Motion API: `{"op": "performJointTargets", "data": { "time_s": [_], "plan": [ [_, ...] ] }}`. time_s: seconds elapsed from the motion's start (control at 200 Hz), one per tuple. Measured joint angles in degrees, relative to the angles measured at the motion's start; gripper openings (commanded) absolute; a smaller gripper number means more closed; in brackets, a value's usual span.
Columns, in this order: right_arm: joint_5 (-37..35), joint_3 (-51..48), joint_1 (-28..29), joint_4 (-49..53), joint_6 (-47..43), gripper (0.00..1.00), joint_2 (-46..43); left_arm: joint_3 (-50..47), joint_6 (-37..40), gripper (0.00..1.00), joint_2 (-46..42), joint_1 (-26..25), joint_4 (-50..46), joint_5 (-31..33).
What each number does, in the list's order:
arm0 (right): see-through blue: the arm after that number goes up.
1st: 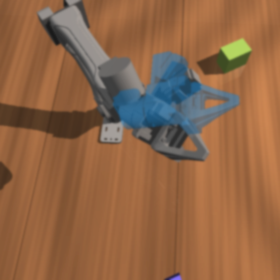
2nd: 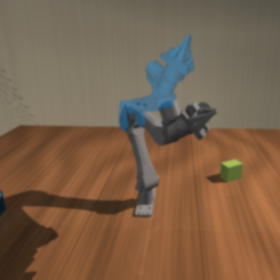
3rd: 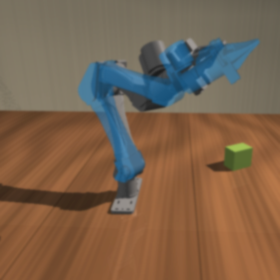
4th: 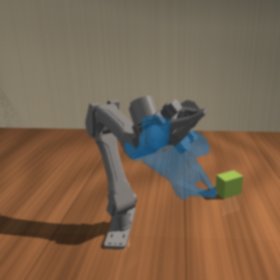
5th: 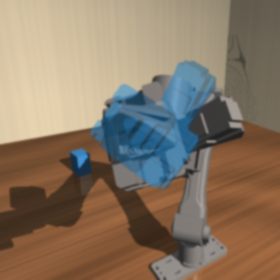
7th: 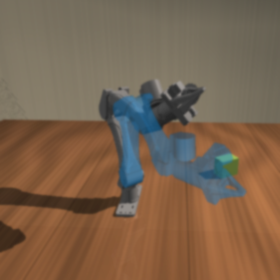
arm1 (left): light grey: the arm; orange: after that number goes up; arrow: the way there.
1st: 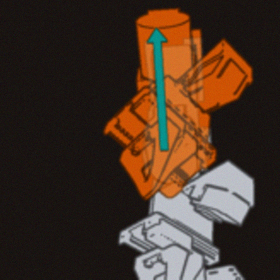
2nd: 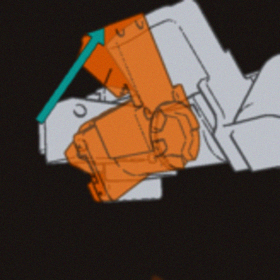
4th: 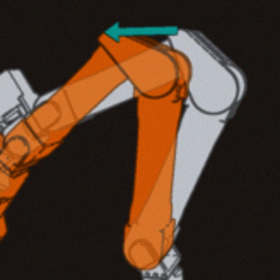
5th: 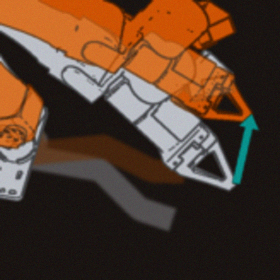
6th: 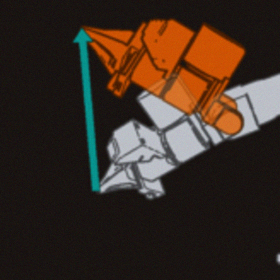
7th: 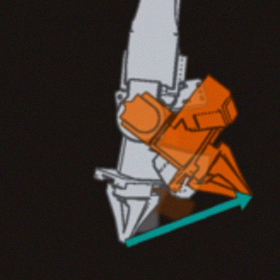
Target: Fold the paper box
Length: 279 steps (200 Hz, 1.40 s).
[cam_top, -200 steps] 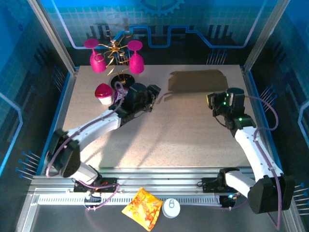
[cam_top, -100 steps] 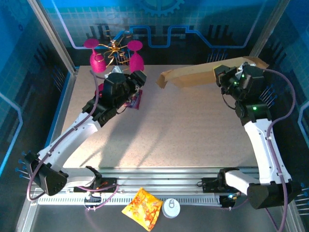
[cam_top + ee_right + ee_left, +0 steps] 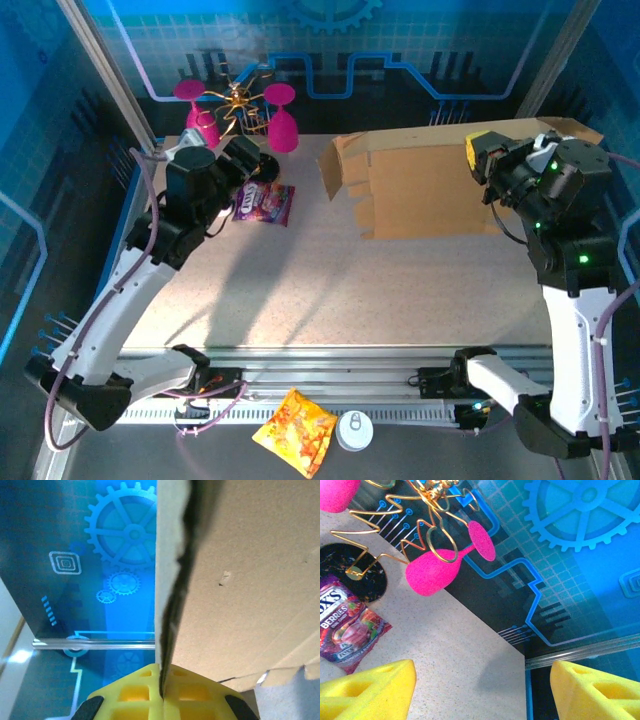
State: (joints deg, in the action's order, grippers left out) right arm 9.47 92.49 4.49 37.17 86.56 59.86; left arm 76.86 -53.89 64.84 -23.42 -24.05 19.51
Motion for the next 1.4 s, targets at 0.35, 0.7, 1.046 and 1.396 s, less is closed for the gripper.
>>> {"op": "performJointTargets", "data": {
  "time_s": [0.35, 0.7, 1.046, 1.396],
  "plan": [
    [2.2, -5.3, 1.6, -17.6, 11.3, 0.0, 30.9, -3.7, -0.1, 0.56, 0.0, 0.4, -1.7, -8.2],
    [2.6, -6.9, 3.0, -19.1, 12.1, 0.0, 29.9, -5.0, -7.2, 0.52, 6.6, -0.9, 4.9, -21.6],
    [2.3, -10.2, 3.4, -20.7, 13.3, 0.0, 28.4, 22.5, -5.5, 0.49, 24.0, -4.5, -0.4, -21.7],
    [2.5, -11.9, 3.4, -21.8, 14.0, 0.0, 26.6, 31.7, -0.2, 0.54, 36.7, -4.5, -8.3, -21.3]
  ]
}}
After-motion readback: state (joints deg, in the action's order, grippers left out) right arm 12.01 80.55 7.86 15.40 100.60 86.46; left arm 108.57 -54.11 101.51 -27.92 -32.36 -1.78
